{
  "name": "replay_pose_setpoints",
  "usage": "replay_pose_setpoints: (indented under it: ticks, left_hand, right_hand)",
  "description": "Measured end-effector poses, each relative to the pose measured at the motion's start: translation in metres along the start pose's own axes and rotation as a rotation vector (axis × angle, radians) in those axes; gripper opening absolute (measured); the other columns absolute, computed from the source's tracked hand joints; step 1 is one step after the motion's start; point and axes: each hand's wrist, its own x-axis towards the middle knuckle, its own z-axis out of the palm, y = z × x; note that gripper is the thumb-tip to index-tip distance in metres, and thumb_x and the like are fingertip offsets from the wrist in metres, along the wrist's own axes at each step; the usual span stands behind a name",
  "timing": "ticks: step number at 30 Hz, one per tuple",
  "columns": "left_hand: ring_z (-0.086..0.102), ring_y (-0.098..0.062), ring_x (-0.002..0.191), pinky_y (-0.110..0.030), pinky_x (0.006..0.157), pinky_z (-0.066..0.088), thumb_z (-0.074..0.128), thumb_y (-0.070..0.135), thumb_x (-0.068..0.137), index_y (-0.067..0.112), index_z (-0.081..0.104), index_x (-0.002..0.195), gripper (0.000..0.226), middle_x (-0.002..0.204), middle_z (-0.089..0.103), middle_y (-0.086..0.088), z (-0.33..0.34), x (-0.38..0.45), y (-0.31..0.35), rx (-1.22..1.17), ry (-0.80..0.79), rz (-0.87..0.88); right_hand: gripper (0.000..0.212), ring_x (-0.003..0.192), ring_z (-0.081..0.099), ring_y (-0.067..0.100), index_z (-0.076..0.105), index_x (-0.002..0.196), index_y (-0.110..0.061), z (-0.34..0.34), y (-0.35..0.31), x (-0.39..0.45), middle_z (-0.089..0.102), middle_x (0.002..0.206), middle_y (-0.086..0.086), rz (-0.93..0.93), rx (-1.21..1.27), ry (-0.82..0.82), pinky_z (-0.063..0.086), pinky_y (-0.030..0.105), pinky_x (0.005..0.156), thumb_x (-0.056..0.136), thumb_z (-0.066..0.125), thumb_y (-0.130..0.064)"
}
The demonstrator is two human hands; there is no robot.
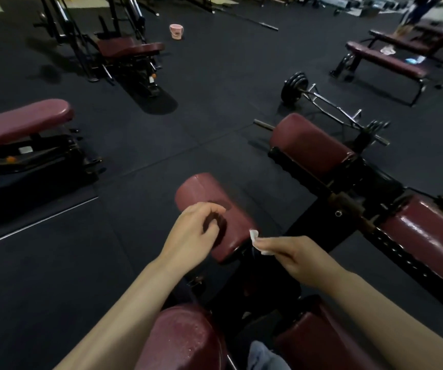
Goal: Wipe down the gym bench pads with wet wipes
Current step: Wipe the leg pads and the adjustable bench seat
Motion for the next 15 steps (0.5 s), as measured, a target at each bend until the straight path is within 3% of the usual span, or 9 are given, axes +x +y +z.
replay_pose_setpoints:
  ticks: [2, 4, 6, 8, 9, 11, 13, 15]
  left_hand:
    - [0.041, -0.005, 0.136, -0.027, 0.116, 0.027, 0.05, 0.01, 0.09, 0.025, 0.06, 0.133, 0.046, 0.14, 0.055, 0.012, 0.003, 0.013, 0.003, 0.184, -0.063, 0.127]
    - [0.025, -0.008, 0.147, -0.031, 0.119, 0.013, 0.043, 0.018, 0.091, 0.025, 0.05, 0.143, 0.054, 0.153, 0.041, 0.012, 0.008, 0.027, 0.006, 0.411, -0.142, 0.182]
    - [0.019, -0.012, 0.15, -0.034, 0.12, 0.005, 0.028, 0.03, 0.09, 0.024, 0.045, 0.147, 0.059, 0.157, 0.037, 0.01, 0.01, 0.038, 0.006, 0.581, -0.18, 0.169]
    - [0.019, -0.013, 0.15, -0.037, 0.12, 0.002, 0.013, 0.038, 0.086, 0.025, 0.044, 0.148, 0.07, 0.157, 0.037, 0.01, 0.011, 0.039, 0.005, 0.655, -0.187, 0.142]
    - [0.019, -0.013, 0.15, -0.036, 0.12, 0.001, 0.008, 0.041, 0.083, 0.025, 0.042, 0.149, 0.076, 0.157, 0.036, 0.01, 0.011, 0.036, 0.004, 0.664, -0.183, 0.14]
    - [0.019, -0.011, 0.15, -0.035, 0.119, -0.003, 0.005, 0.043, 0.08, 0.026, 0.04, 0.15, 0.08, 0.158, 0.033, 0.011, 0.01, 0.025, 0.001, 0.662, -0.168, 0.124]
    - [0.019, -0.009, 0.15, -0.034, 0.121, -0.003, 0.008, 0.042, 0.082, 0.028, 0.04, 0.15, 0.077, 0.158, 0.032, 0.012, 0.008, 0.013, -0.003, 0.629, -0.138, 0.077]
    - [0.017, -0.009, 0.15, -0.036, 0.122, -0.001, 0.01, 0.042, 0.082, 0.029, 0.038, 0.151, 0.075, 0.159, 0.029, 0.014, 0.005, 0.004, -0.009, 0.589, -0.125, 0.035]
  right_hand:
    - [0.042, 0.113, 0.061, -0.002, 0.065, 0.124, -0.036, -0.01, -0.005, 0.002, 0.065, 0.123, -0.022, 0.055, 0.061, 0.04, 0.051, 0.019, 0.094, 0.095, 0.059, -0.007]
    - [0.045, 0.106, 0.064, -0.002, 0.067, 0.115, -0.043, -0.022, -0.016, 0.023, 0.068, 0.109, -0.029, 0.128, 0.125, 0.192, 0.053, 0.018, 0.086, 0.093, 0.056, -0.005]
    - [0.025, 0.086, 0.066, -0.003, 0.076, 0.101, -0.026, -0.029, -0.02, 0.062, 0.072, 0.085, -0.02, 0.188, 0.164, 0.304, 0.051, 0.021, 0.08, 0.095, 0.054, -0.017]
    - [0.035, 0.067, 0.063, 0.004, 0.072, 0.073, -0.021, -0.028, -0.022, 0.112, 0.067, 0.065, -0.006, 0.213, 0.157, 0.31, 0.048, 0.027, 0.073, 0.098, 0.051, -0.035]
    - [0.033, 0.066, 0.061, 0.002, 0.071, 0.072, -0.028, -0.023, -0.021, 0.135, 0.067, 0.066, -0.007, 0.22, 0.166, 0.306, 0.047, 0.025, 0.072, 0.098, 0.053, -0.036]
    - [0.024, 0.083, 0.061, -0.005, 0.077, 0.096, -0.03, -0.007, -0.019, 0.173, 0.074, 0.09, -0.01, 0.162, 0.15, 0.266, 0.046, 0.019, 0.082, 0.096, 0.055, -0.019]
    - [0.038, 0.11, 0.061, 0.002, 0.072, 0.117, -0.021, 0.013, -0.02, 0.186, 0.07, 0.118, -0.006, 0.046, 0.086, 0.115, 0.045, 0.023, 0.1, 0.092, 0.05, -0.003]
    - [0.044, 0.122, 0.057, 0.006, 0.068, 0.124, -0.018, 0.017, -0.017, 0.167, 0.064, 0.13, -0.006, -0.05, 0.059, 0.008, 0.042, 0.029, 0.108, 0.092, 0.046, 0.003]
